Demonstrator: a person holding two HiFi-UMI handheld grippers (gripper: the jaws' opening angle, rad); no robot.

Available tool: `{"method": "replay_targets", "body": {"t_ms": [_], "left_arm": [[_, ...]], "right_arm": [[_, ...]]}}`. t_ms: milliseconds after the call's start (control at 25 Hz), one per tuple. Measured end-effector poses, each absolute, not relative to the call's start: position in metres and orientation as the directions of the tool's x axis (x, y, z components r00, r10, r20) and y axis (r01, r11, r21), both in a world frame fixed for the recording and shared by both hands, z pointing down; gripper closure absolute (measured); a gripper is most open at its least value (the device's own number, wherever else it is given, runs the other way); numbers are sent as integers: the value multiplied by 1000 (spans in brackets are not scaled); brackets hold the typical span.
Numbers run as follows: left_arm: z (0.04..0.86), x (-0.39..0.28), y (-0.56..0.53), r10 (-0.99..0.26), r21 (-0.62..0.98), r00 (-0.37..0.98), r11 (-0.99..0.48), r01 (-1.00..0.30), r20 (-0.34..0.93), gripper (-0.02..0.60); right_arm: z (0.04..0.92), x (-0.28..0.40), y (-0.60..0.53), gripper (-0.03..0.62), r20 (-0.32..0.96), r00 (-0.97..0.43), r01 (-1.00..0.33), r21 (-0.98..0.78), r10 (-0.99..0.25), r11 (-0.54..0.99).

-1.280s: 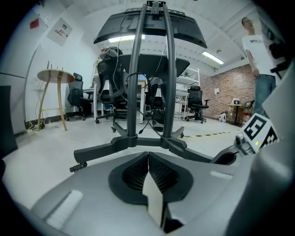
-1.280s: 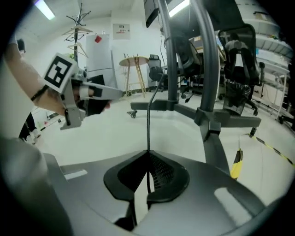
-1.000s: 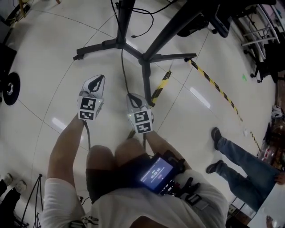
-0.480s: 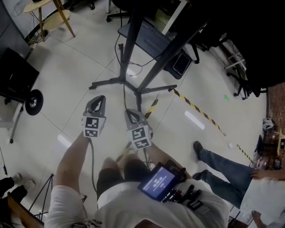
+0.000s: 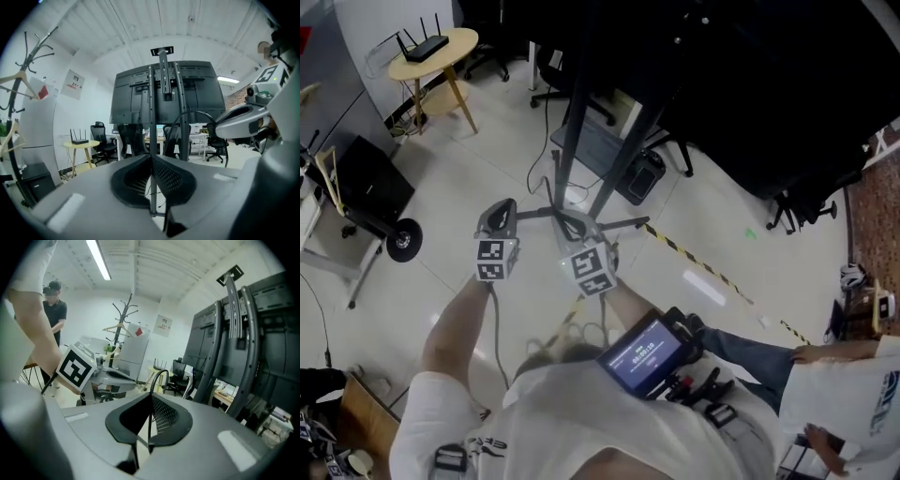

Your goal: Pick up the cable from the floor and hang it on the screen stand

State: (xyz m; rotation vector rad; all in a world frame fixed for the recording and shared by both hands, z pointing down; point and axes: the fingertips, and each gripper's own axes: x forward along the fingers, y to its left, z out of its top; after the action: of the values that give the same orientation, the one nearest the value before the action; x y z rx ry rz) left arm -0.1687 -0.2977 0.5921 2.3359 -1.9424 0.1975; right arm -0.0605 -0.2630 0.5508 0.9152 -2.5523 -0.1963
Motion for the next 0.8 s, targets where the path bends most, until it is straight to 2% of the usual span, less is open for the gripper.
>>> {"method": "replay_targets", "body": {"t_ms": [320, 560, 800], "left_arm": [[467, -176, -290, -987, -4, 159, -160, -987, 33, 578], [432, -163, -301, -981, -13, 192, -192, -981, -24, 578], [421, -124, -317, -965, -47, 260, -259, -965, -34, 578]], "right_arm": [[386, -63, -258, 572, 168, -729, -584, 353, -663, 731], [319, -38, -267, 572, 76, -707, -624, 399, -703, 672], [281, -9, -275, 572, 17, -677, -661, 424, -735, 619]]}}
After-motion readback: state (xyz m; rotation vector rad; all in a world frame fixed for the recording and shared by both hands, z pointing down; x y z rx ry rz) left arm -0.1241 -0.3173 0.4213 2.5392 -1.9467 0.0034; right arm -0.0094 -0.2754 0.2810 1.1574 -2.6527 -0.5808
